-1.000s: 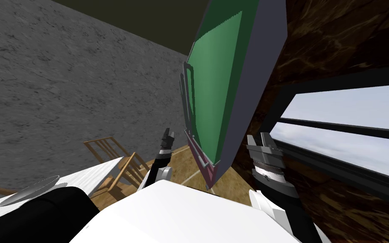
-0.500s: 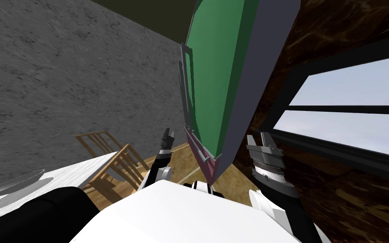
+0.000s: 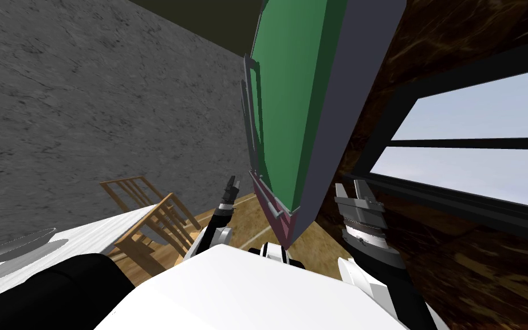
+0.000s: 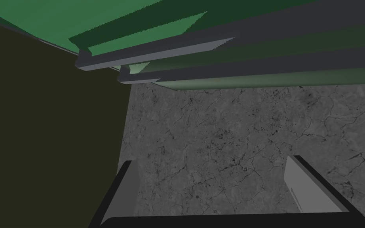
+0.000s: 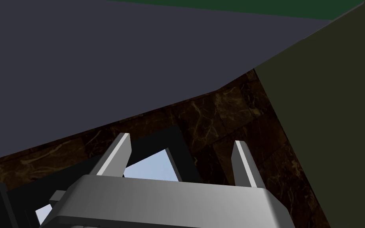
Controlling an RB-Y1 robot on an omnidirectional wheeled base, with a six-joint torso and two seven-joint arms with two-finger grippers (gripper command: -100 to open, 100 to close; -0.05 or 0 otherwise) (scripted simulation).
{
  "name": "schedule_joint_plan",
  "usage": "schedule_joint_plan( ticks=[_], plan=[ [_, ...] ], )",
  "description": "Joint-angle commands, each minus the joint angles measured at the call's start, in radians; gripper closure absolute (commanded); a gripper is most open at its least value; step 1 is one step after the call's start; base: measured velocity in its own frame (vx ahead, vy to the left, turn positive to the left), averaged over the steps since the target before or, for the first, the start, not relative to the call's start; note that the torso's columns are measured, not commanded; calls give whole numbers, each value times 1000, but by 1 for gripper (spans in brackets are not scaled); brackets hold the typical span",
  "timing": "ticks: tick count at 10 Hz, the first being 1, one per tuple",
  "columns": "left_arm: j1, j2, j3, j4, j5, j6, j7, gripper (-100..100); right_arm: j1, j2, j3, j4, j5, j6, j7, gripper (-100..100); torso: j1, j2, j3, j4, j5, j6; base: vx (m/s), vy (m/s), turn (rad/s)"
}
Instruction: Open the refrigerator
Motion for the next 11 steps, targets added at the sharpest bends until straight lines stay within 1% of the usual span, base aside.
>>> schedule_joint_plan(
  ticks=[1,4,5,6,7,9,10,11],
  plan=[
    [-17,48,-4,61,4,-12,-2,-100,0,0,0,0,0,0,0,0,0,0,0,0,0,0,-12,-47,-4],
    [-49,75,-13,152,8,-32,-8,-100,0,0,0,0,0,0,0,0,0,-1,0,0,0,0,-4,-57,-6],
    [-49,75,-13,160,8,-32,-8,-100,0,0,0,0,0,0,0,0,0,0,0,0,0,0,-8,-41,0],
    [-60,80,-16,193,9,-40,-11,-100,0,0,0,0,0,0,0,0,1,0,0,0,0,0,-11,-30,-5],
    [-60,80,-16,196,9,-40,-11,-100,0,0,0,0,0,0,0,0,2,0,0,0,1,0,-7,-21,-2],
    [-85,88,-23,265,12,-56,-16,-100,0,0,0,0,0,0,0,0,1,0,0,0,0,0,-5,-39,-7],
    [-85,88,-23,273,12,-56,-16,-100,0,0,0,0,0,0,0,0,-1,0,0,0,0,0,-3,-39,-1],
    [-98,90,-27,312,14,-65,-19,-100,0,0,0,0,0,0,0,0,0,0,0,0,0,0,-8,-43,-4]
  ],
)
